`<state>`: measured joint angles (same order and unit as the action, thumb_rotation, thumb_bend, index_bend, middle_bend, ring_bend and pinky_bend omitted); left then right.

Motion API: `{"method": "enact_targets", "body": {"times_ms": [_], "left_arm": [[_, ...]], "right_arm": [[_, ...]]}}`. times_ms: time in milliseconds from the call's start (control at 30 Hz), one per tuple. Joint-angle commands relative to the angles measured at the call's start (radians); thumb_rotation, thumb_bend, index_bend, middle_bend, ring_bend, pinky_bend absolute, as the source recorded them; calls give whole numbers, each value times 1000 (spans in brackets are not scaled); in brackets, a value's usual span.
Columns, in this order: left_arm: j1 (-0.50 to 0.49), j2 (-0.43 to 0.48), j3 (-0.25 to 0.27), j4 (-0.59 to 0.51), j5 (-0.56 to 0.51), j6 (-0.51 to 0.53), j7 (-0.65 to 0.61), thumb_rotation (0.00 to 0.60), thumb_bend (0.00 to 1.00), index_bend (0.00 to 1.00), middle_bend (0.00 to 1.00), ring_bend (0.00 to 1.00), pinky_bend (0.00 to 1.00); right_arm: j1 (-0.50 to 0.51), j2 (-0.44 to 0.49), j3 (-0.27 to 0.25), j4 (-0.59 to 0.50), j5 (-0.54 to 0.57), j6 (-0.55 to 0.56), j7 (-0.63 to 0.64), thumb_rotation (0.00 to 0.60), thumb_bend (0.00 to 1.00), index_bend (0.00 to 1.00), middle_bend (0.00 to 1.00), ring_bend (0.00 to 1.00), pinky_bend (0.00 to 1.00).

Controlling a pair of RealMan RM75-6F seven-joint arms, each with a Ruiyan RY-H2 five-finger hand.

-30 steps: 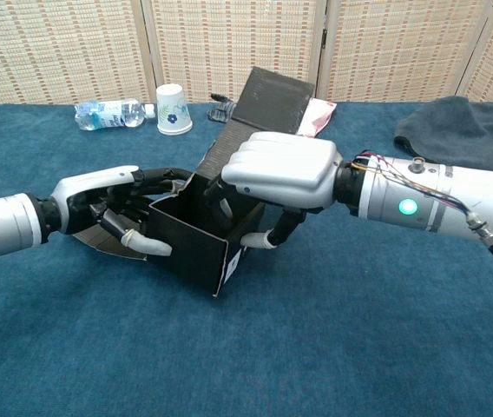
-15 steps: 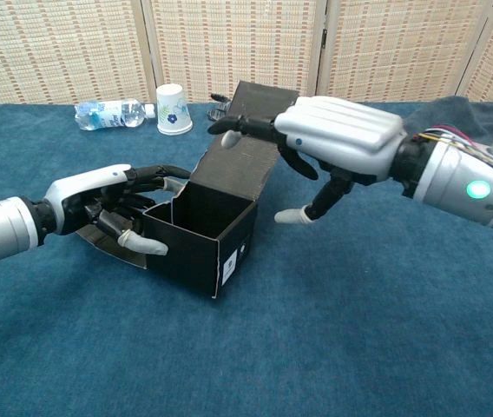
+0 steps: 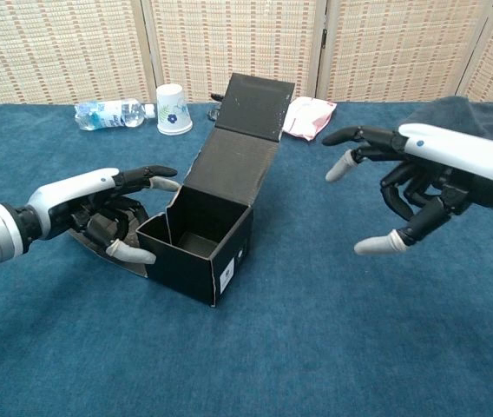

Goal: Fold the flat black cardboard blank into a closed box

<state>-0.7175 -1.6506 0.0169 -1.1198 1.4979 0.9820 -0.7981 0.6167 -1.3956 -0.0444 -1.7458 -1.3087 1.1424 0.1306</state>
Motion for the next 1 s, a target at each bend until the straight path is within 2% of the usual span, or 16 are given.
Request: {"method": "enact_targets", "body": {"times_ms": [33,100,167,333,633,800,1000], "left_arm": [[5,29,-7,-55,-23,-27,92,600,71,0,8,420,649],[9,41,-11,-78,-30,-28,131,600,71,0,0,393,643],[15,58,-17,-108,-41,-27,176,600,71,0,0,324,622],[37,96,-37,-182,-89,-22,276,600,71,0,0,211,508],[85,149,-61,-261,-141,13,384,600,71,0,0,208,499],[105,175,-66,-286,-149,20,387,600,71,0,0,208,498],[125,203,-69,-307,-147,26,389,600,71,0,0,208,499]], "right_arm": [[-9,26,17,-62,106,-78,-54,600,11,2,124,742,981],[-3,16,32,-71,149,-105,-70,600,0,0,82,734,981],[5,-6,56,-73,197,-127,-81,600,0,0,58,727,981],[33,-79,95,-48,298,-171,-150,600,0,0,29,716,981],[81,-182,194,-31,448,-252,-132,600,0,0,14,713,981],[117,-198,249,-19,520,-311,-108,600,0,0,5,708,981],[177,-175,307,11,573,-375,-113,600,0,0,4,707,981]]}}
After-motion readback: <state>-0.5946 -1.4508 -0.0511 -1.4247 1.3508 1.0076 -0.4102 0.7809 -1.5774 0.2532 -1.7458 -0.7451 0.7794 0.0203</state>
